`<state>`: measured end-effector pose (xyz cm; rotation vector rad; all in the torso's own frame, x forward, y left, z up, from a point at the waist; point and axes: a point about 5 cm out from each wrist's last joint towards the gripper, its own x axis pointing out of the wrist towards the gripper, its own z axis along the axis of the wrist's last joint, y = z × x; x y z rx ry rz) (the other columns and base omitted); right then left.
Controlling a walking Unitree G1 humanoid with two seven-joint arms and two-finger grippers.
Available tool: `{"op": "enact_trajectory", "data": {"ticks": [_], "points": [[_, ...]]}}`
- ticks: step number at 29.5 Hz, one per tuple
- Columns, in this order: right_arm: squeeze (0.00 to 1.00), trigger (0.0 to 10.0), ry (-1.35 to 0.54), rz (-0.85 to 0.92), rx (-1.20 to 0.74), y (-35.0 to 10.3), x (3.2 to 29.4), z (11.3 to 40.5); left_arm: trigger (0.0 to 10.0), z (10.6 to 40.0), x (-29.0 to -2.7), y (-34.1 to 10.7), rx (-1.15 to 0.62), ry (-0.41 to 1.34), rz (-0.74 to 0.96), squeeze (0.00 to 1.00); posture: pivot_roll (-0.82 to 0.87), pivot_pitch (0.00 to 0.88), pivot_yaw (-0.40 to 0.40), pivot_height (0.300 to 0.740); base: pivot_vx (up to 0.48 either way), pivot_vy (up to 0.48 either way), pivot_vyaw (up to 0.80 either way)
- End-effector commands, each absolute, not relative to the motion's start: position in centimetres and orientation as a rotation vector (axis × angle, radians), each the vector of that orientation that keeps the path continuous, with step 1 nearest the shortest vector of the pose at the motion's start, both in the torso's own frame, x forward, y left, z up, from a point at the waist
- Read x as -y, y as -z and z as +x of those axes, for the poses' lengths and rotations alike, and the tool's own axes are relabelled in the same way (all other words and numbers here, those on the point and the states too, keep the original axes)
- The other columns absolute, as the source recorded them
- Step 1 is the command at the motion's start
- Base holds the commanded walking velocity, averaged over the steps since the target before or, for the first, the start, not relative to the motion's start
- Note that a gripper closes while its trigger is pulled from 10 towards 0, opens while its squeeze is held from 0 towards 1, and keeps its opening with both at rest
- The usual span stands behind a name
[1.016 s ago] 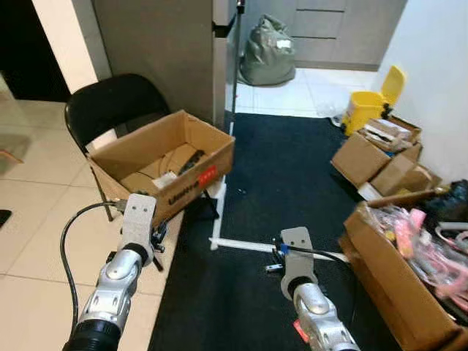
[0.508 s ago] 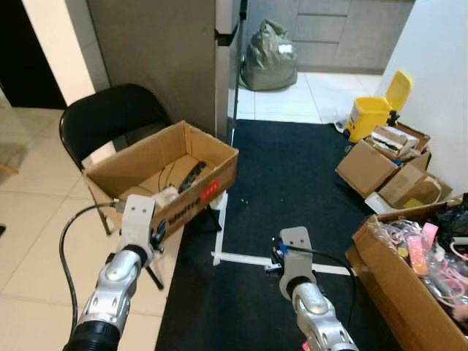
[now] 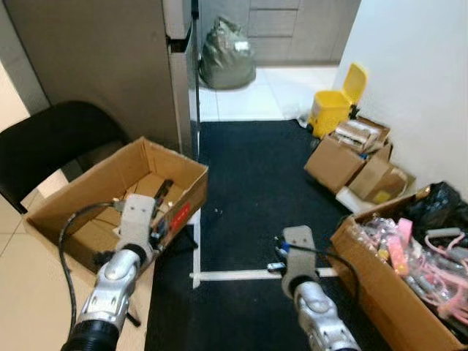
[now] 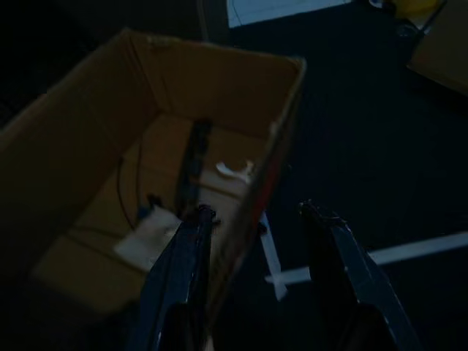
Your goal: Picking trash to rubbish bin
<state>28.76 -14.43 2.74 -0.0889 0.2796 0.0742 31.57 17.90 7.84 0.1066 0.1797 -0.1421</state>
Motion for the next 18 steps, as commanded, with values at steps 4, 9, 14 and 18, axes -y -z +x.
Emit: {"op": "enact_trajectory", "data": {"ticks": [4,9,14,18], "points": [[0.0,10.0,-0.053,-0.09,-0.292,-2.4,15.03,28.51,10.0,31.3,-17.88,-7.42,-0.198,0.149,0.117,0.0,0.0,0.068,0.043,0.74,0.388,0.0,0.0],[0.0,10.0,-0.078,-0.14,-0.285,-2.5,14.89,28.6,10.0,31.34,-17.89,-7.45,-0.198,0.15,0.118,0.0,0.0,0.07,0.043,0.74,0.385,0.0,0.0],[0.0,10.0,-0.096,-0.15,-0.283,-2.55,14.66,28.65,10.0,31.36,-17.88,-7.47,-0.197,0.151,0.119,0.0,0.0,0.069,0.043,0.74,0.385,0.0,0.72],[0.0,10.0,-0.088,-0.147,-0.284,-2.52,14.74,28.68,10.0,31.38,-17.89,-7.49,-0.197,0.152,0.12,0.0,0.0,0.071,0.044,0.74,0.382,0.0,0.8]]}}
